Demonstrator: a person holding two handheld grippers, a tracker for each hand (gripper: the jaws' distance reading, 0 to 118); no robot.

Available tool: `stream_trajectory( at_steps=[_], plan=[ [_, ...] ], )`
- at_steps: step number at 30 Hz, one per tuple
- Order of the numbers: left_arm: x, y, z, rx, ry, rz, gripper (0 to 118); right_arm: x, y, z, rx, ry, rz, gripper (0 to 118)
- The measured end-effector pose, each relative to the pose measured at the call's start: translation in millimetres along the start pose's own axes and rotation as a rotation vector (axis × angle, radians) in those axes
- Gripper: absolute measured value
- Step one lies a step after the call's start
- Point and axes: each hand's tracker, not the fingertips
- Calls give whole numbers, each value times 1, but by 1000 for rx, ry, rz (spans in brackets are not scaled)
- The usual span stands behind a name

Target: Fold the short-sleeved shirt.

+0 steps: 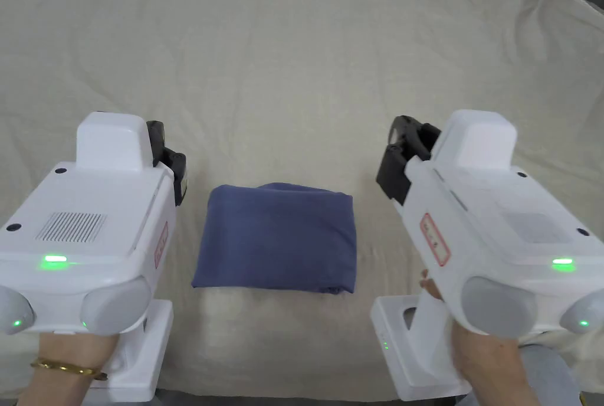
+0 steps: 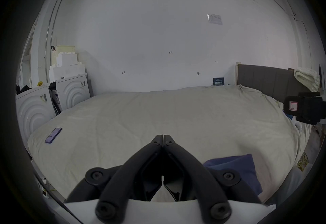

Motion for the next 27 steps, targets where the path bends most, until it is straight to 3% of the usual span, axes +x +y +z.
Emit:
stream_trajectory(
  at_steps=[8, 14, 18, 21, 22, 23, 24, 25, 26, 27],
  plan=[
    [-5, -15, 6, -62, -8, 36, 0, -39, -64, -46, -168, 57, 58, 0],
    [-12, -20, 4, -103, -14, 56, 0, -40, -116, -72, -317, 19, 95, 0],
    [-18, -23, 1, -134, -32, 47, 0, -35, -135, -80, -350, 13, 64, 0],
    [-26, -21, -8, -199, -99, 93, 7, -38, -137, -82, -342, 20, 132, 0],
    [-31, -18, -14, -227, -135, 139, 14, -37, -137, -82, -342, 21, 123, 0],
    [-36, -16, -19, -259, -155, 185, 30, -35, -137, -82, -342, 22, 111, 0],
    [-40, -14, -25, -292, -173, 220, 57, -33, -136, -81, -345, 25, 90, 0],
    [-44, -12, -32, -333, -202, 248, 94, -32, -135, -81, -348, 28, 72, 0],
    [-47, -8, -39, -379, -236, 255, 112, -31, -134, -81, -350, 29, 70, 0],
    [-48, -7, -45, -407, -267, 243, 118, -31, -134, -82, -351, 31, 70, 0]
  ],
)
